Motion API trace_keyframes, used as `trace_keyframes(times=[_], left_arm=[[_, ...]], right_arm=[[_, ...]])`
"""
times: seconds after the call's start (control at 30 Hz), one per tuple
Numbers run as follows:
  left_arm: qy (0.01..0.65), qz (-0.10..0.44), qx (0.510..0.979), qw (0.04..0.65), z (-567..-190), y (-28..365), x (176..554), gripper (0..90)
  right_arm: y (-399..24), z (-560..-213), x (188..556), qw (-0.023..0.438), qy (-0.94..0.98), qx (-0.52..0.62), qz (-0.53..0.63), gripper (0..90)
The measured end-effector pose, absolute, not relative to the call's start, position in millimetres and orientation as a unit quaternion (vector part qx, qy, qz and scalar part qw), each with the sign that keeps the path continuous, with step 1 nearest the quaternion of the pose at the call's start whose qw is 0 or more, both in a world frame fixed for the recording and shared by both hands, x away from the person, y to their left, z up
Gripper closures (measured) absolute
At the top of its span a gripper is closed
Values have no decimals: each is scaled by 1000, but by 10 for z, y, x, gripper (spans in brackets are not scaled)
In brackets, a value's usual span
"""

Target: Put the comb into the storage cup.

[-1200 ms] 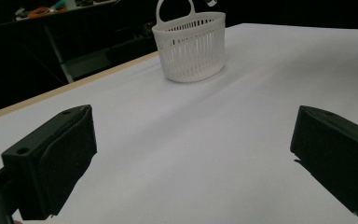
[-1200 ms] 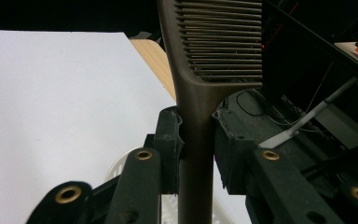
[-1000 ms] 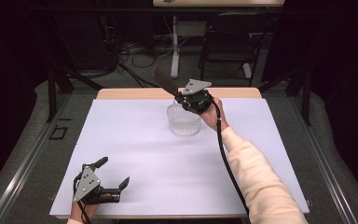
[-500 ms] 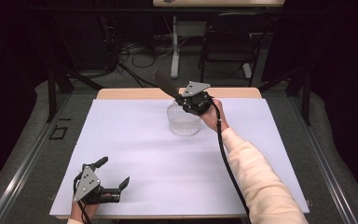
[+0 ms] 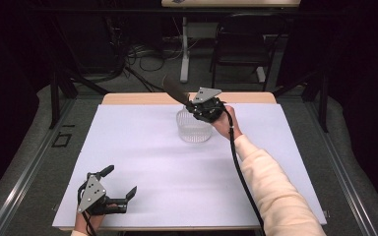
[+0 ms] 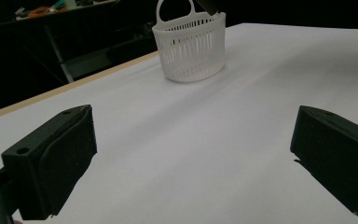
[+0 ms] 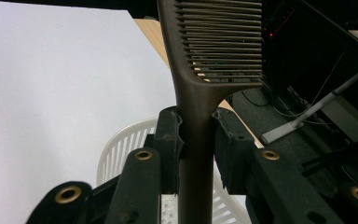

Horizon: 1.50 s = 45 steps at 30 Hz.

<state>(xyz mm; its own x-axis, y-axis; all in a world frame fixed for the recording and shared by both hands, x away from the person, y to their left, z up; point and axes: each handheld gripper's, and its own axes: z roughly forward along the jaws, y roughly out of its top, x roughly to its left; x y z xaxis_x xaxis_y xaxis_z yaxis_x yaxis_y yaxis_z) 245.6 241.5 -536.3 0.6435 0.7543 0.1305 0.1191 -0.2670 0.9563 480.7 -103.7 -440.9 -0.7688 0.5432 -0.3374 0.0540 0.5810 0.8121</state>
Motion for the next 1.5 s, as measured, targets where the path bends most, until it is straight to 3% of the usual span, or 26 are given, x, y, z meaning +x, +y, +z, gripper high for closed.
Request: trace_keyframes(times=[1.5], left_arm=[[296,302,737,527,-5362,2414,2452,3]], right_arm=[[-1038,-4582,4842,287,862,148,390,724]])
